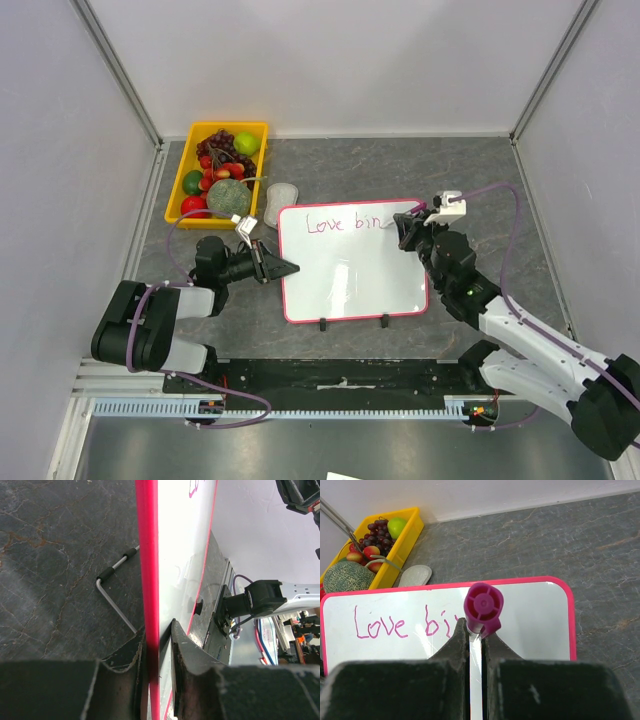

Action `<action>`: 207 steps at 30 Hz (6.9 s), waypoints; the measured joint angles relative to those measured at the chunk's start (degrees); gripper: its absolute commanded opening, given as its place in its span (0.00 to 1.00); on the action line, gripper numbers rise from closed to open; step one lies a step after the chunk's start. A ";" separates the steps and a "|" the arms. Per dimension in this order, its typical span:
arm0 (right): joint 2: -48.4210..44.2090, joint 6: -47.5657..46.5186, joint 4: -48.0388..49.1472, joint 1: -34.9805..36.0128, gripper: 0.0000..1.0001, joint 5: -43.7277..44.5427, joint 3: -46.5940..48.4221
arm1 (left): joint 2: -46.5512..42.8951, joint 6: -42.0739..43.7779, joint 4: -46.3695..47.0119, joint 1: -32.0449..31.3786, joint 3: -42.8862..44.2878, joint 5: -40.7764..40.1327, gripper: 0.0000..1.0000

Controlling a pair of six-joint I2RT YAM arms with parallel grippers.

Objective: Write a sentence on the whiteboard
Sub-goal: Write with the whiteboard marker on the whiteboard.

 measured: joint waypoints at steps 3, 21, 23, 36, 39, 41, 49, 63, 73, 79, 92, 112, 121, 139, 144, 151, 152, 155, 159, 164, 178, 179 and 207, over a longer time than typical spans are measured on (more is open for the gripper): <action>-0.72 0.00 -1.09 -0.04 0.00 0.00 0.09 | 0.00 0.00 0.02 0.00 0.00 0.02 0.02; 2.49 -0.24 -1.33 -1.84 0.00 1.25 3.61 | 0.00 0.00 0.00 0.00 0.00 0.04 0.02; 2.75 -0.20 -1.22 -2.08 0.00 1.25 3.61 | 0.00 0.00 0.00 0.00 0.00 0.04 0.02; 3.52 -0.20 0.24 -2.93 0.00 -0.94 3.61 | -0.07 0.00 0.00 0.00 0.00 0.04 0.02; 3.50 -0.17 0.24 -2.93 0.00 -1.75 3.58 | -0.09 0.00 0.00 0.00 0.00 0.04 0.02; 3.50 -0.17 0.26 -2.93 0.00 -2.23 3.48 | -0.09 0.00 0.00 0.00 0.00 0.04 0.02; 1.73 0.20 0.33 -2.93 0.00 -3.50 1.31 | -0.09 0.00 0.00 0.00 0.00 0.04 0.02; 0.26 0.24 -0.50 -2.93 0.00 -2.82 0.37 | -0.11 0.00 0.00 0.00 0.00 0.04 0.02; 0.26 -0.79 -2.32 -3.06 0.00 -1.73 2.58 | -0.11 0.00 0.00 0.00 0.00 0.09 0.02; 0.37 -1.38 -2.27 -3.37 0.00 -1.70 4.83 | -0.11 0.00 0.00 0.00 0.00 0.09 0.02; 5.29 -2.38 -1.33 -4.59 0.00 -1.51 7.45 | -0.11 0.00 0.00 0.00 0.00 0.11 0.02; 4.13 -2.12 -1.03 -5.66 0.00 -3.54 5.16 | -0.11 0.00 0.00 0.00 0.00 0.09 0.02; 1.73 -1.27 -1.16 -5.68 0.00 -5.03 2.47 | -0.11 0.00 0.00 0.00 0.00 0.07 0.02; -1.31 -0.81 -3.21 -5.68 0.00 -5.11 0.90 | -0.11 0.00 0.00 0.00 0.00 0.09 0.02; -1.55 -0.66 -3.96 -5.68 0.00 -5.07 1.05 | -0.11 0.00 0.00 0.00 0.00 0.09 0.02; -1.55 -0.68 -5.20 -5.68 0.00 -4.24 3.52 | -0.11 0.00 0.00 0.00 0.00 0.11 0.02; -1.55 -0.70 -5.18 -5.70 0.00 -4.00 3.80 | -0.11 0.00 0.00 0.00 0.00 0.11 0.02; -1.20 -0.85 -5.14 -5.79 0.00 -3.30 4.66 | -0.11 0.00 0.00 0.00 0.00 0.11 0.02; -0.02 -0.90 -4.94 -5.95 0.00 -2.78 4.90 | -0.11 0.00 0.00 0.00 0.00 0.11 0.02; 1.27 -0.90 -4.92 -6.05 0.00 -2.14 4.90 | -0.11 0.00 0.00 0.00 0.00 0.11 0.02; 2.12 -0.87 -4.04 -6.36 0.00 -3.08 4.87 | -0.11 0.00 0.00 0.00 0.00 0.11 0.02; 2.12 -0.87 -4.04 -6.36 0.00 -3.41 4.87 | -0.11 0.00 0.00 0.00 0.00 0.11 0.02; -1.55 -0.81 -4.81 -6.36 0.00 -4.66 1.27 | -0.11 0.00 0.00 0.00 0.00 0.09 0.02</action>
